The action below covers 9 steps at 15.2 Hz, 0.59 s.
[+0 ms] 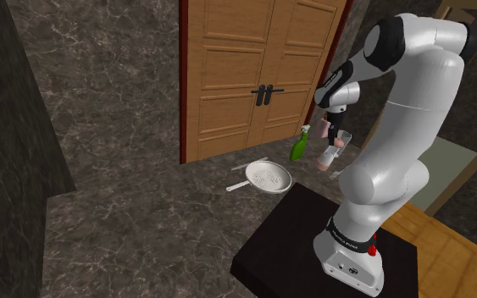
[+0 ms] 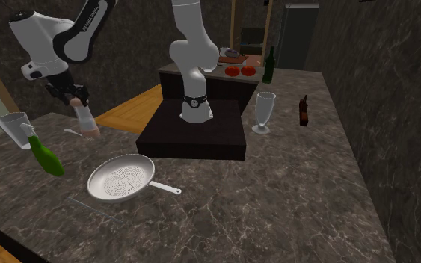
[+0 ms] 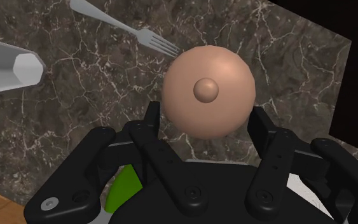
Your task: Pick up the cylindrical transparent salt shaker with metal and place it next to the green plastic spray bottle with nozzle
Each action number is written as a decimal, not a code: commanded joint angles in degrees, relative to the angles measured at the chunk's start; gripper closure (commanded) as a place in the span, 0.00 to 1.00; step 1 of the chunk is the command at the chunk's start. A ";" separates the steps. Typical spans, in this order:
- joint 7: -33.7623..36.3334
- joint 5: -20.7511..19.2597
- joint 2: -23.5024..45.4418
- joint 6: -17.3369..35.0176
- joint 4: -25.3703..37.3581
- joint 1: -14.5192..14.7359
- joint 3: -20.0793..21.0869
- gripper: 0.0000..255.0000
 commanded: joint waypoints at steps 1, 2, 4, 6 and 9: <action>0.01 0.38 1.14 1.72 -0.63 -0.21 0.08 1.00; -0.01 0.61 1.75 2.46 -0.81 -0.31 0.14 1.00; -0.05 1.09 2.99 3.94 -1.15 -0.54 0.31 1.00; -0.11 1.59 4.26 5.40 -1.44 -0.78 0.52 1.00; -0.21 2.38 6.24 7.56 -1.77 -1.19 0.89 1.00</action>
